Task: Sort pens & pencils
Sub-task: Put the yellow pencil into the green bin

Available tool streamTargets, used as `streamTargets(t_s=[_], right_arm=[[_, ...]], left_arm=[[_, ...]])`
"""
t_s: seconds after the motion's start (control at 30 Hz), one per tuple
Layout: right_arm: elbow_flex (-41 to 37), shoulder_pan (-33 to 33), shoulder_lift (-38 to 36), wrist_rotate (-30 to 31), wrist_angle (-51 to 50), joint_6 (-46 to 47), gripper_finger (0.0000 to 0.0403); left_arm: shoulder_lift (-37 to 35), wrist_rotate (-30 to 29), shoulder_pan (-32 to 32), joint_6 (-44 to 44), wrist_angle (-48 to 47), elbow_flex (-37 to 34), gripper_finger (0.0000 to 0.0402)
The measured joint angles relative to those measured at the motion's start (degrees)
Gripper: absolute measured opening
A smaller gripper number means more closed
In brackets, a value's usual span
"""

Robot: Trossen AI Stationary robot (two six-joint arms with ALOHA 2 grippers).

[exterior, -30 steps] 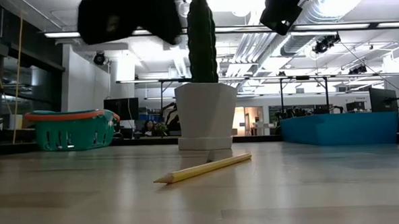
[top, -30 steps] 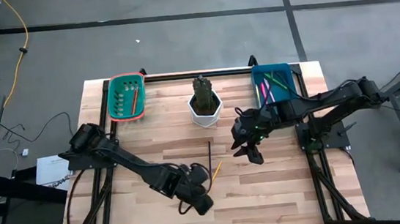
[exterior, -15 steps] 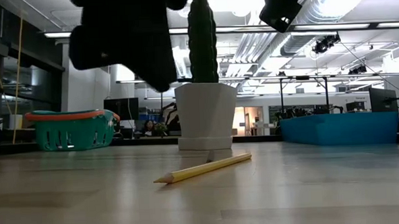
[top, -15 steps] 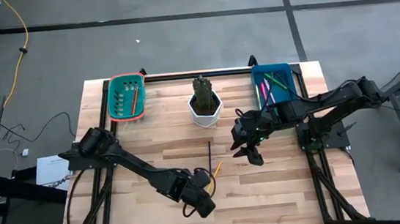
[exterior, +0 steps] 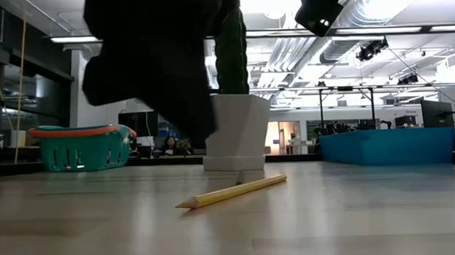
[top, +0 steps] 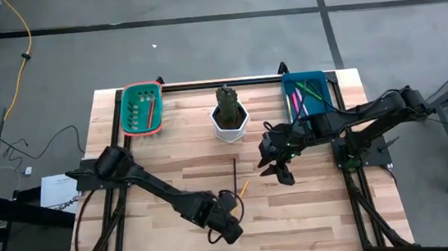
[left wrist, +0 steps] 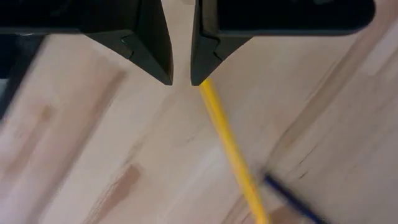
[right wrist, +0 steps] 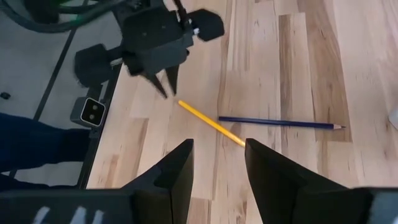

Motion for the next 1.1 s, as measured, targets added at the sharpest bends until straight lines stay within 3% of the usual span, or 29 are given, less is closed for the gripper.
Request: streamTargets(t_s=[0.67,1.1], right_arm=[[0.0,0.0,0.0,1.7,0.1,-0.1,0.0136],[0.0,0.0,0.0,1.9,0.1,-0.1,0.0136]], left_arm=[[1.5,-0.7,0.3,1.4,-1.1,-0.1,0.0046],[3.9,2.3,0.3,1.5,2.2,0.0,0.0046]])
